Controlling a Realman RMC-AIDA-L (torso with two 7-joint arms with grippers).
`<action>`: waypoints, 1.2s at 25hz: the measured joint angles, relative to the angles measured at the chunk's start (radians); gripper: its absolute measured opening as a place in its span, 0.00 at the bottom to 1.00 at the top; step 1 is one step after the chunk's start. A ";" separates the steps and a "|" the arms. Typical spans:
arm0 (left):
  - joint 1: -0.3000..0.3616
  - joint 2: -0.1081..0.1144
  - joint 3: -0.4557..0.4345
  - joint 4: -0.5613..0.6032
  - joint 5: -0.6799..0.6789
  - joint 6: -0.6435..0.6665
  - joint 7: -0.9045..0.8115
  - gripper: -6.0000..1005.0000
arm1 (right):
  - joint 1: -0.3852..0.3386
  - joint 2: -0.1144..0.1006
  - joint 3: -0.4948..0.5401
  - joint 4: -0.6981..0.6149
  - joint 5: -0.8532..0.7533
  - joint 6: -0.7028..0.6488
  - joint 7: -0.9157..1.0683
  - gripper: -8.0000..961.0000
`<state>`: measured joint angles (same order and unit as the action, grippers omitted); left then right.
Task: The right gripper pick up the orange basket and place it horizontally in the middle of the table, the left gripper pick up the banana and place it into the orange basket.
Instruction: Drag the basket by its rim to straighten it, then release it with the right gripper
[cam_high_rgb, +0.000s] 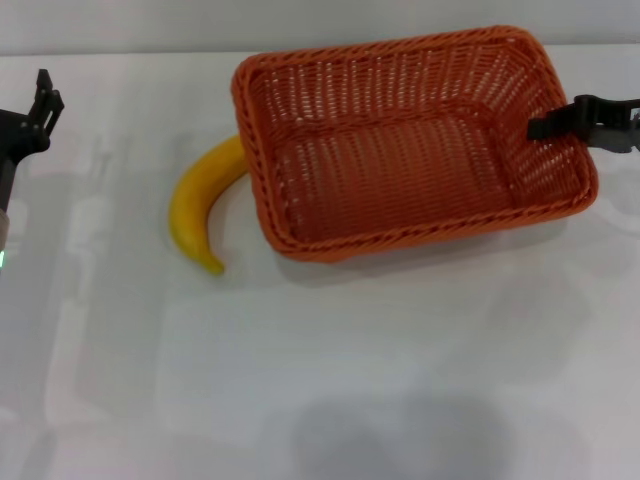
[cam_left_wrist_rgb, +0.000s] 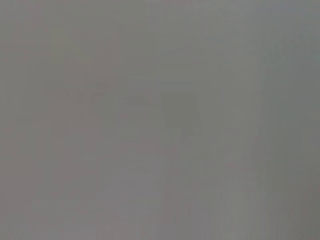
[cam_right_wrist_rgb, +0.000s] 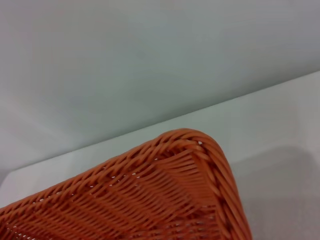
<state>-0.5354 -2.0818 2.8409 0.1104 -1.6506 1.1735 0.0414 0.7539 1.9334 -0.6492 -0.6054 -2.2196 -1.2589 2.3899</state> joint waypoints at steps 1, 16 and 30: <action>0.000 0.000 0.000 0.000 0.000 0.000 0.000 0.86 | -0.003 0.000 0.000 -0.001 0.000 0.009 0.000 0.15; -0.006 0.002 0.000 -0.005 0.000 0.000 0.000 0.86 | -0.026 0.003 -0.004 -0.002 0.026 0.066 0.000 0.16; -0.011 0.000 0.000 -0.008 0.000 0.000 0.000 0.86 | -0.033 0.022 -0.008 -0.005 0.058 0.065 -0.024 0.16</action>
<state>-0.5461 -2.0815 2.8409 0.1028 -1.6506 1.1735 0.0414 0.7209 1.9552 -0.6576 -0.6102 -2.1612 -1.1943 2.3661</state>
